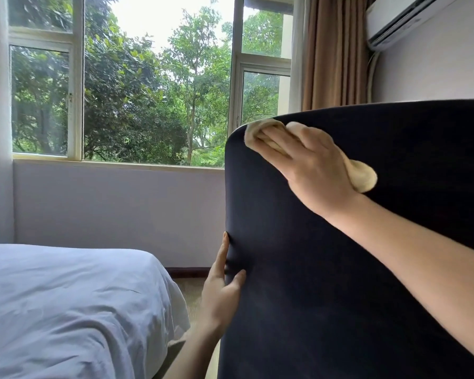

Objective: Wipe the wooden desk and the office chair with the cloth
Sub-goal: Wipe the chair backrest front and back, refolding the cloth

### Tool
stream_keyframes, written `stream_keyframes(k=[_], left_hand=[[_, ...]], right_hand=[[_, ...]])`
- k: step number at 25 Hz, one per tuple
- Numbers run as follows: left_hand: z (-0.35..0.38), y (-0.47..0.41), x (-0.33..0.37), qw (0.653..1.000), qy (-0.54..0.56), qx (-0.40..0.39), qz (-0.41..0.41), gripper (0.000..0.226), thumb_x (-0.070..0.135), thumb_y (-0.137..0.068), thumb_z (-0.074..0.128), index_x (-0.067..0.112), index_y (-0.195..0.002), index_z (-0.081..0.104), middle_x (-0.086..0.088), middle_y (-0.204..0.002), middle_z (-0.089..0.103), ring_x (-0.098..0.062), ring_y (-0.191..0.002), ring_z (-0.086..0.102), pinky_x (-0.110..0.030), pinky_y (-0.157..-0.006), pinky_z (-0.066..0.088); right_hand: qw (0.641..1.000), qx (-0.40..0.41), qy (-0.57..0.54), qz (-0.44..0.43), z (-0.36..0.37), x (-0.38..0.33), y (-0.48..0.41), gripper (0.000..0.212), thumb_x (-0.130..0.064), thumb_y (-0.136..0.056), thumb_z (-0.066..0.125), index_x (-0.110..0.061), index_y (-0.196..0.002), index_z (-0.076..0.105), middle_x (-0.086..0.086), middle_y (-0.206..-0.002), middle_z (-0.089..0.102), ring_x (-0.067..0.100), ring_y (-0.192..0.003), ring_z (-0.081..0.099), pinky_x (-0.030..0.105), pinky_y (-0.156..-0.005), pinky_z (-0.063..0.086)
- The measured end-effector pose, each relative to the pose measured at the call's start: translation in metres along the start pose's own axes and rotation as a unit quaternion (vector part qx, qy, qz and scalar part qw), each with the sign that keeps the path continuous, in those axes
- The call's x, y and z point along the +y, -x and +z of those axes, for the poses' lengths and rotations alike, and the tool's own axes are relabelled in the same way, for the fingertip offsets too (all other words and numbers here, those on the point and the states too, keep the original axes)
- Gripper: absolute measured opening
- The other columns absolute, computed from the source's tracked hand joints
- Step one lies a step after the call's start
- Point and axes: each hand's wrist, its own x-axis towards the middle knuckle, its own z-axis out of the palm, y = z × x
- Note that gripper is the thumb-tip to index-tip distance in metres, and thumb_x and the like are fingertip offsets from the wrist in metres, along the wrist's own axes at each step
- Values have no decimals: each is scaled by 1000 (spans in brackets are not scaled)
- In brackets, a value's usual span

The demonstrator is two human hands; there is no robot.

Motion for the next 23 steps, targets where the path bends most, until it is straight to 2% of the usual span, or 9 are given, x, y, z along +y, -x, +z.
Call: stream_keyframes(k=[3,5,8,11,14,17,19,21,23], left_hand=[[6,5,2,1000,3,15,18,84,2,-87,53,70,-128,26,16,-136,51,-1,-124,47,-28,-106,40],[8,4,2,999,-3,28,27,87,-1,-85,50,74,-124,27,20,-138,48,4,-125,44,-21,-104,39],[12,2,0,998,-24,50,40,83,2,-84,47,72,-125,28,26,-138,45,6,-126,42,-6,-94,36],[12,2,2,997,-43,54,42,80,7,-79,43,64,-132,28,29,-136,44,2,-129,41,-19,-103,35],[9,2,5,997,-46,52,30,76,19,-69,42,60,-133,33,13,-120,62,-8,-110,58,-36,-99,45],[7,2,9,995,-57,77,30,68,12,-83,51,65,-123,35,5,-97,69,-16,-94,62,-21,-85,48],[10,4,17,991,-78,99,42,71,4,-86,54,61,-124,34,5,-111,67,-13,-101,60,-11,-81,42],[18,6,30,982,-106,122,98,73,0,-85,57,49,-134,32,6,-136,52,-9,-123,48,-9,-96,34],[31,8,44,970,-122,117,173,79,-2,-84,60,44,-139,26,8,-152,30,-4,-138,26,-9,-108,21]], right_hand=[[997,-39,-8,65,11,-24,-15,48,-8,-91,33,-25,-129,58,-8,-126,61,22,-107,59,33,-85,34],[994,-63,-22,83,17,-38,-17,48,-13,-90,32,-27,-127,60,-10,-126,61,20,-108,59,33,-85,33],[993,-121,-13,0,25,-59,2,43,-20,-92,31,-31,-121,61,-15,-119,61,12,-103,59,30,-84,43],[979,-177,-61,-85,24,-76,32,39,-22,-95,32,-31,-117,64,-16,-118,61,10,-102,59,27,-86,47],[969,-180,-97,-137,15,-76,61,36,-17,-95,38,-28,-115,67,-14,-114,64,11,-97,62,27,-85,49],[964,-170,-100,-179,-1,-58,91,41,-9,-95,36,-26,-115,68,-11,-108,67,13,-90,63,29,-81,50],[966,-148,-96,-188,-16,-36,108,44,-4,-95,35,-24,-116,68,-8,-107,68,15,-90,64,31,-80,52],[973,-128,-70,-179,-33,-6,121,43,-2,-95,37,-24,-118,67,-7,-107,68,17,-92,66,33,-80,52],[984,-104,-33,-143,-47,26,125,44,-3,-97,35,-25,-119,66,-6,-108,69,20,-93,66,36,-82,49]])
